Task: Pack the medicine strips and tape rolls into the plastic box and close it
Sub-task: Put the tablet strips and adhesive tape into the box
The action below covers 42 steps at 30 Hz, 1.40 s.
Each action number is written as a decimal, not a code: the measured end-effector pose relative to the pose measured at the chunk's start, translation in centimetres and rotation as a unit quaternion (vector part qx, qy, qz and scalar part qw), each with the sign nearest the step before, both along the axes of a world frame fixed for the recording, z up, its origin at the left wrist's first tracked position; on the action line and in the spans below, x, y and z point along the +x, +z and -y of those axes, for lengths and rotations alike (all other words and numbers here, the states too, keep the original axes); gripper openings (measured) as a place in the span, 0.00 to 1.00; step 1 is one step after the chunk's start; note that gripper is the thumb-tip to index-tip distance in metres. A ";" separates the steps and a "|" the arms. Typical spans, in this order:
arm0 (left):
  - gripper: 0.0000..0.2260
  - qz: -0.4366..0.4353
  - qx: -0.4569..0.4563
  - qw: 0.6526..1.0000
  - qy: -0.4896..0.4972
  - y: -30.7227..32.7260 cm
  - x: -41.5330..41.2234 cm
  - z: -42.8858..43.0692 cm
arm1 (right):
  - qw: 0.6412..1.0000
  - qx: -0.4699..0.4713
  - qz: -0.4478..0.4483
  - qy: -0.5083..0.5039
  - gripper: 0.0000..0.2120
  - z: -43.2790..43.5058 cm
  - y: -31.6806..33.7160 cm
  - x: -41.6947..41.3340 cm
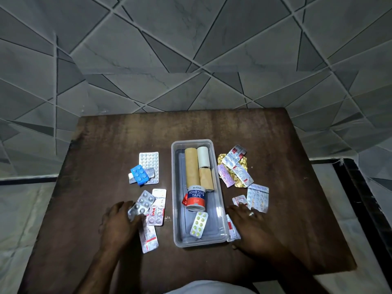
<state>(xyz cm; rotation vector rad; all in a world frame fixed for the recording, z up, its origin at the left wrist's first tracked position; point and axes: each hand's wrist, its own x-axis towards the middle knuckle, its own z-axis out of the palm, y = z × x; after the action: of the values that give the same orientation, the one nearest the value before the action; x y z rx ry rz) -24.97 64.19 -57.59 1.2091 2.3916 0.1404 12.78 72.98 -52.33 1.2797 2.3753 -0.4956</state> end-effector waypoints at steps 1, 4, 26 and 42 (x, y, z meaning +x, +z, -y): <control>0.23 -0.005 -0.011 1.000 0.000 -0.1 0.1 0.2 | 1.000 0.003 0.007 0.003 0.45 0.2 -0.1 0.0; 0.23 -0.004 -0.016 1.000 0.008 0.2 0.8 0.4 | 1.000 0.013 0.013 0.013 0.45 1.0 -0.4 0.2; 0.19 0.100 0.070 0.988 0.094 2.1 2.9 -0.4 | 0.999 0.044 0.016 0.009 0.38 1.8 -0.4 0.1; 0.02 0.347 0.106 0.894 0.262 1.5 0.3 -0.1 | 0.956 -0.034 -0.168 -0.239 0.14 -0.9 0.9 -0.7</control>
<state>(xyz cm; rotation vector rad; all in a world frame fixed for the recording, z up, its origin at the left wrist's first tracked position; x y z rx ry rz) -24.70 64.29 -56.05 0.4252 2.0008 0.8661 12.07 73.93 -51.45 1.8737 2.2631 -0.9998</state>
